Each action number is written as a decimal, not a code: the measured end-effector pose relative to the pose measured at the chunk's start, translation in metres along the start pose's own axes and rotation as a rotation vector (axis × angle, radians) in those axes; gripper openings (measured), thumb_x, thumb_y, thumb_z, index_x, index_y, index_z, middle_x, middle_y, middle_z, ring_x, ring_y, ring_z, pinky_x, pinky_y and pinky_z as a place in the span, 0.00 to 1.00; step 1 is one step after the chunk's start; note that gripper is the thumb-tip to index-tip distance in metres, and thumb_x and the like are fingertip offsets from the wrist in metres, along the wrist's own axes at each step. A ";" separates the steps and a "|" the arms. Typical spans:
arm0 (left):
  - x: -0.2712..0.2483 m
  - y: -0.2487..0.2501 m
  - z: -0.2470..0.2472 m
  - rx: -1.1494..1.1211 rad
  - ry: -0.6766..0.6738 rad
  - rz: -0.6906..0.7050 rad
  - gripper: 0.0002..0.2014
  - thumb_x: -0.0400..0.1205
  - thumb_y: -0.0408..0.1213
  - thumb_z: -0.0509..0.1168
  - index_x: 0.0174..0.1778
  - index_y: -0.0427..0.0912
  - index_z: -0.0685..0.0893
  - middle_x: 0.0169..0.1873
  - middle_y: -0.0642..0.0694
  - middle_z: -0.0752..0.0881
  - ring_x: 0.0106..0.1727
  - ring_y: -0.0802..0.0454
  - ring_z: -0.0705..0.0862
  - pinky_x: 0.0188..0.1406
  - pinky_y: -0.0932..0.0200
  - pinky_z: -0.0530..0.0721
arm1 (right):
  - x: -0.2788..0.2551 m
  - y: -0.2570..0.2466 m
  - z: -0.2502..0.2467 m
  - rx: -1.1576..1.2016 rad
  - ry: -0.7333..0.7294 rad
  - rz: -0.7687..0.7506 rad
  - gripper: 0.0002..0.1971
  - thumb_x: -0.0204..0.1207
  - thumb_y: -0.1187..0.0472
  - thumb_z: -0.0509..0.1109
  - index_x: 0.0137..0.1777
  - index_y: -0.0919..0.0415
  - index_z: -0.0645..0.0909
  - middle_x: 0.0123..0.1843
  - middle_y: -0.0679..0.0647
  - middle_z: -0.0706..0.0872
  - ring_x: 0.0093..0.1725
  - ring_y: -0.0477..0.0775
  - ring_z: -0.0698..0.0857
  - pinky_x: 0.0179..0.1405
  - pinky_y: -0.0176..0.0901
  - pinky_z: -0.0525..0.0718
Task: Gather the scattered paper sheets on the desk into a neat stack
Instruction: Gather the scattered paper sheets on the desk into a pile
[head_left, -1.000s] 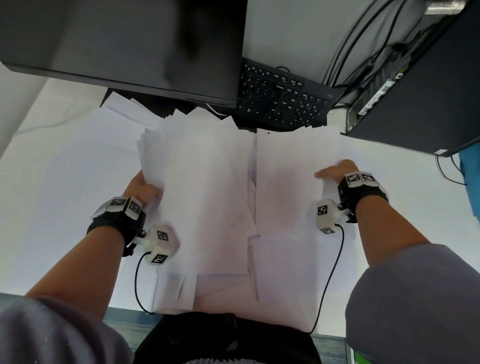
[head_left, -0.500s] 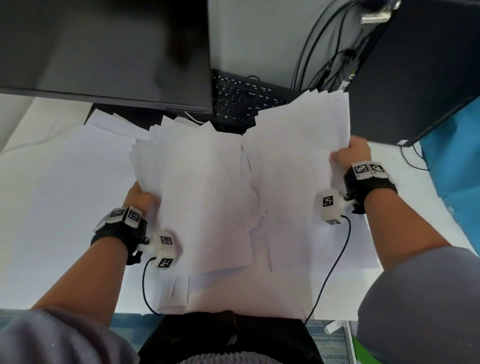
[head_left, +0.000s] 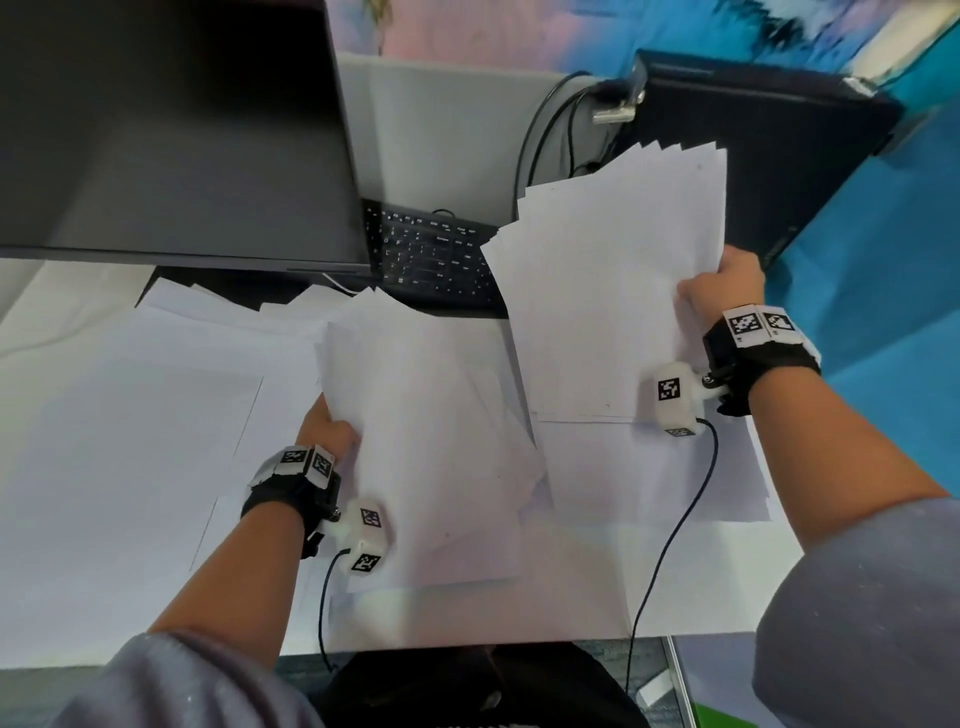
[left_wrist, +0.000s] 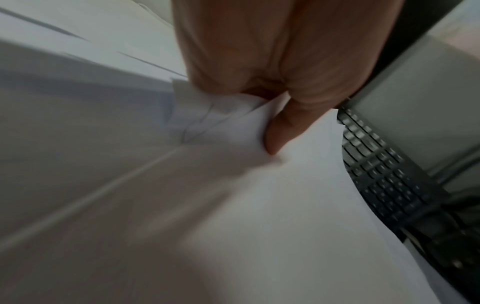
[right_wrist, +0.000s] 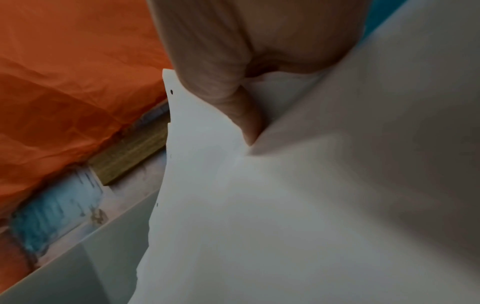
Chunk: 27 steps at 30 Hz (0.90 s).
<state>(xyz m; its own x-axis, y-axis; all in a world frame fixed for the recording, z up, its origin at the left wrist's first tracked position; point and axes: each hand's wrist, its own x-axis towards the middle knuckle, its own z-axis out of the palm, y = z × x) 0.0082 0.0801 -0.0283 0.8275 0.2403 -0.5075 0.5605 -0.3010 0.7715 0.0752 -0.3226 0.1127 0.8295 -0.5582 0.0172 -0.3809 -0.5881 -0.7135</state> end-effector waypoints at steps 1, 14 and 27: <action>-0.004 0.001 0.007 0.014 -0.011 0.014 0.32 0.73 0.14 0.56 0.75 0.38 0.71 0.65 0.39 0.81 0.67 0.37 0.78 0.62 0.48 0.75 | 0.000 -0.002 -0.005 -0.012 0.004 -0.010 0.15 0.70 0.73 0.64 0.54 0.65 0.84 0.48 0.58 0.85 0.48 0.57 0.84 0.48 0.40 0.79; -0.015 0.028 0.099 0.194 -0.092 -0.038 0.26 0.77 0.22 0.62 0.73 0.31 0.70 0.68 0.33 0.78 0.69 0.37 0.76 0.59 0.53 0.73 | 0.017 -0.034 -0.025 -0.061 -0.075 -0.120 0.13 0.71 0.70 0.62 0.50 0.61 0.86 0.53 0.61 0.89 0.53 0.63 0.87 0.58 0.52 0.86; 0.045 -0.010 0.144 -0.435 -0.122 -0.375 0.53 0.49 0.70 0.78 0.70 0.49 0.79 0.67 0.42 0.82 0.67 0.38 0.80 0.73 0.38 0.72 | 0.009 0.063 0.075 -0.080 -0.507 0.147 0.19 0.74 0.66 0.67 0.66 0.66 0.77 0.64 0.64 0.83 0.65 0.64 0.82 0.52 0.40 0.78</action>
<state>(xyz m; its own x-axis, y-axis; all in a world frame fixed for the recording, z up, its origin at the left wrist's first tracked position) 0.0443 -0.0391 -0.1141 0.5875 0.1414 -0.7967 0.7722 0.1965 0.6043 0.0895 -0.3208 0.0154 0.8511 -0.2966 -0.4333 -0.5211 -0.5789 -0.6272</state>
